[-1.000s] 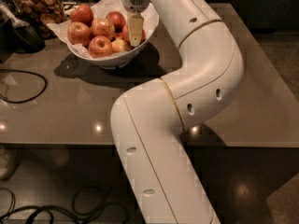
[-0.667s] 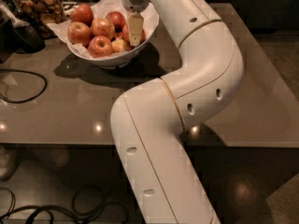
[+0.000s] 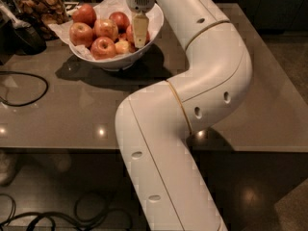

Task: Pick apple from white bowl

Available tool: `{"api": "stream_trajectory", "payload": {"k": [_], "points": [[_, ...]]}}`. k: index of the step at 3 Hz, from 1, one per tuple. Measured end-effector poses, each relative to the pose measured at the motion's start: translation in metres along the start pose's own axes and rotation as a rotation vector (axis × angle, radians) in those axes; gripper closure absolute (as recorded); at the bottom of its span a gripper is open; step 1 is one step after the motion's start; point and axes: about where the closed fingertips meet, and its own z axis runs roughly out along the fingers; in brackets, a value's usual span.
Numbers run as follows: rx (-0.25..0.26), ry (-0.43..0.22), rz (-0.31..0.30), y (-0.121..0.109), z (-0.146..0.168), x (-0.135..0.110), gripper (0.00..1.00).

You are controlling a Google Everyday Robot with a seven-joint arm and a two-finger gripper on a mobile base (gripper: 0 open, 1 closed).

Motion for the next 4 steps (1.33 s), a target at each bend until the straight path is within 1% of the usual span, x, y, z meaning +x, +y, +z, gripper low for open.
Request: {"api": "stream_trajectory", "payload": {"k": [2,3,4], "points": [[-0.022,0.008,-0.014,0.001,0.014,-0.008,0.28],[-0.036,0.011,-0.023,0.001,0.025,-0.011,0.3],[-0.033,-0.012,-0.034,0.001,0.026,-0.013,0.49]]}}
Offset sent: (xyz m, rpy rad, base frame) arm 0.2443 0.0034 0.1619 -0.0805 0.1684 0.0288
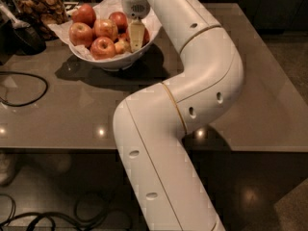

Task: Pick apple from white bowl

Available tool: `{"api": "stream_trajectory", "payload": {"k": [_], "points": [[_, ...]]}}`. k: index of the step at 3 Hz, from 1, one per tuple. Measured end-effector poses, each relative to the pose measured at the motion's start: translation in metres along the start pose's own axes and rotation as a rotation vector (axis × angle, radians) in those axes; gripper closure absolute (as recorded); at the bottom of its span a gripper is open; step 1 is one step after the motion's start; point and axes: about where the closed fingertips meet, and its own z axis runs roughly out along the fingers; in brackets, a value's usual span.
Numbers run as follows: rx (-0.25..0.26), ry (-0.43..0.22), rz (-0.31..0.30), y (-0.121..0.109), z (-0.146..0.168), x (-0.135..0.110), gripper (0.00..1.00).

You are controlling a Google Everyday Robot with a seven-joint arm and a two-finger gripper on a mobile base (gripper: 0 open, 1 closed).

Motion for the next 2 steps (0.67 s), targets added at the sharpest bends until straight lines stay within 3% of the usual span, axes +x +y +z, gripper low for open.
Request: {"api": "stream_trajectory", "payload": {"k": [2], "points": [[0.0,0.0,0.0,0.0,0.0,0.0,0.95]]}}
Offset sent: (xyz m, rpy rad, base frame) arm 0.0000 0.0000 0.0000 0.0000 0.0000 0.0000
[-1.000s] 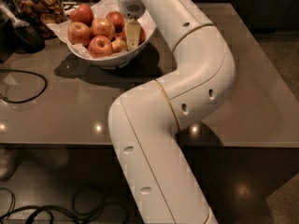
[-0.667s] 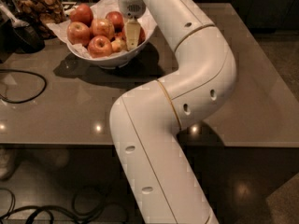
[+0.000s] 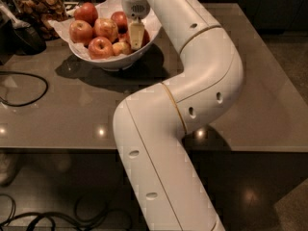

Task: Pick apple from white bowl

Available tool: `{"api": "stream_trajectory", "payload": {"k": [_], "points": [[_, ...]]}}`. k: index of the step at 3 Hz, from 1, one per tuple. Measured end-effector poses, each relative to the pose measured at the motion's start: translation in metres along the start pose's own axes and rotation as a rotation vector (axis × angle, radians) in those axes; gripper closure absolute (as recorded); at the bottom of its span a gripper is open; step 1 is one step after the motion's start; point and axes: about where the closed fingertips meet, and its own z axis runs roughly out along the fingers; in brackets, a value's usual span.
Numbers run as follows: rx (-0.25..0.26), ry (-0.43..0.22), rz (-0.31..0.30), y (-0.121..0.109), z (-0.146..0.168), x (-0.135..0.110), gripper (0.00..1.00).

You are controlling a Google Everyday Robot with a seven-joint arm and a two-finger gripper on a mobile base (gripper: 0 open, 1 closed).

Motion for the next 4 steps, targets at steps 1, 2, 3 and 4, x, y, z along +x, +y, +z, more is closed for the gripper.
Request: {"api": "stream_trajectory", "payload": {"k": [1,2,3,4], "points": [[0.0,0.0,0.0,0.0,0.0,0.0,1.0],[0.0,0.0,0.0,0.0,0.0,0.0,1.0],[0.036,-0.001,0.01,-0.009,-0.001,-0.004,1.0],[0.09,0.013,0.007,-0.016,-0.026,-0.013,1.0]]}}
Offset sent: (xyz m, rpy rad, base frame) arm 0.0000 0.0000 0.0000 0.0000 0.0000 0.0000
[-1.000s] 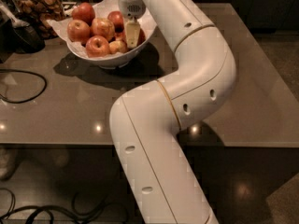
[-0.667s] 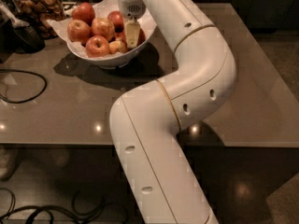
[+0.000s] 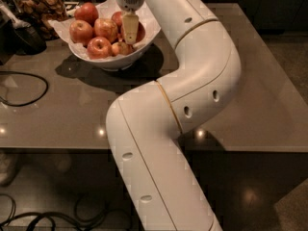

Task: Pick apple from white bowl

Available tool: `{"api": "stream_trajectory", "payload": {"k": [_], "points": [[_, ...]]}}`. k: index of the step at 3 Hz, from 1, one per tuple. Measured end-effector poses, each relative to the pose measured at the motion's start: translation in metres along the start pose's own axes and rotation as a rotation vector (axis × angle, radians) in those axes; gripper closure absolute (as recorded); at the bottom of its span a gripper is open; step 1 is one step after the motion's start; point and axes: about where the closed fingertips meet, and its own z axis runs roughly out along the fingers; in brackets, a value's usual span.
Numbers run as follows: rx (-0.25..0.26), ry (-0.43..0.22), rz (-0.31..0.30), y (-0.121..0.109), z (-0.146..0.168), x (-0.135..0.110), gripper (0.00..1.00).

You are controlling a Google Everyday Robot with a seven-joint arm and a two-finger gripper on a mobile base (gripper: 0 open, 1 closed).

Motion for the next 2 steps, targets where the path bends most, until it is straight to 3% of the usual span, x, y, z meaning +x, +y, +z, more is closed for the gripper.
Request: {"api": "stream_trajectory", "payload": {"k": [1,2], "points": [[0.033,0.009,-0.019,-0.0044,-0.0181,-0.0104,1.0],[0.036,-0.005,-0.029,-0.0037,-0.0226,-0.0155,1.0]]}}
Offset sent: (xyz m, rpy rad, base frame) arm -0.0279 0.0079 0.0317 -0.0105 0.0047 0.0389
